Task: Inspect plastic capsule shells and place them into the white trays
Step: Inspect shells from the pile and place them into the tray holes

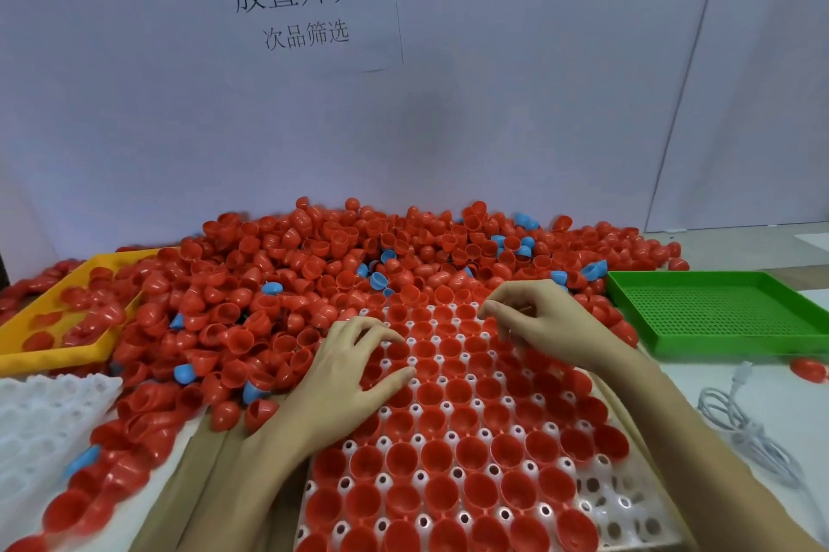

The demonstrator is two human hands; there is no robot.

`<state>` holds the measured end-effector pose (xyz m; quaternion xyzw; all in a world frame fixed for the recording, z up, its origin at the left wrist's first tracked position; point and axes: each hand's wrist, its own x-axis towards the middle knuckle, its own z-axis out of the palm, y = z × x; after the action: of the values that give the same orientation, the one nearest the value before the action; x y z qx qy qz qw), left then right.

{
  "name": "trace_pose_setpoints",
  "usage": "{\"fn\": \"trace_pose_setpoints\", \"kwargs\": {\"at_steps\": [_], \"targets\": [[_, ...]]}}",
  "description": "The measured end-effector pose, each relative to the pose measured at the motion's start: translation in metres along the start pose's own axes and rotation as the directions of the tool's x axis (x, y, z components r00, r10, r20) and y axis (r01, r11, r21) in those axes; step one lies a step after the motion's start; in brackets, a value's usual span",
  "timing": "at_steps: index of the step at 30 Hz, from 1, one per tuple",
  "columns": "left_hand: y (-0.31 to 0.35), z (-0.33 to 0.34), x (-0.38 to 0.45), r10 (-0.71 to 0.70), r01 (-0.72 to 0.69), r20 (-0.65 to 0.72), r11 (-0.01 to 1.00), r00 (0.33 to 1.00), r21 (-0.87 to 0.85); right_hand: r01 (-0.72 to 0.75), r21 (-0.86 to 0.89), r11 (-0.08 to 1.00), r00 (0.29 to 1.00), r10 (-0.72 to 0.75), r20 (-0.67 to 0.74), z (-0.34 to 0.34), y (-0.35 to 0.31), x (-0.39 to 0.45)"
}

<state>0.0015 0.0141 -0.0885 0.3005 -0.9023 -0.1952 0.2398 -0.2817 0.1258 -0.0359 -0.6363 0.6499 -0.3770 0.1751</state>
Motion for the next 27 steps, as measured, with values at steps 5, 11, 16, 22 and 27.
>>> {"fn": "trace_pose_setpoints", "kwargs": {"at_steps": [5, 11, 16, 22, 27], "targets": [[-0.001, -0.001, 0.001, -0.003, 0.002, 0.03, 0.998, 1.0, 0.056, 0.058, -0.02, 0.998, 0.996, -0.059, -0.069, 0.014, 0.019, -0.002], [0.006, -0.005, 0.002, -0.023, 0.019, 0.056, 0.997, 0.998, 0.068, 0.117, -0.131, 0.984, 0.991, -0.124, -0.047, 0.015, 0.016, -0.01], [0.013, -0.011, 0.011, -0.083, 0.085, 0.037, 0.996, 0.996, -0.03, 0.108, -0.249, 0.962, 0.994, -0.101, 0.042, 0.022, 0.012, -0.014], [0.02, -0.012, 0.054, -0.106, 0.11, -0.209, 0.994, 0.972, 0.011, 0.12, -0.163, 0.979, 0.987, -0.135, -0.087, 0.017, 0.004, -0.016], [0.014, -0.003, 0.089, -0.125, 0.157, -0.168, 0.969, 0.978, 0.192, 0.141, -0.146, 0.979, 0.981, -0.158, -0.113, 0.015, 0.001, -0.018]]}}
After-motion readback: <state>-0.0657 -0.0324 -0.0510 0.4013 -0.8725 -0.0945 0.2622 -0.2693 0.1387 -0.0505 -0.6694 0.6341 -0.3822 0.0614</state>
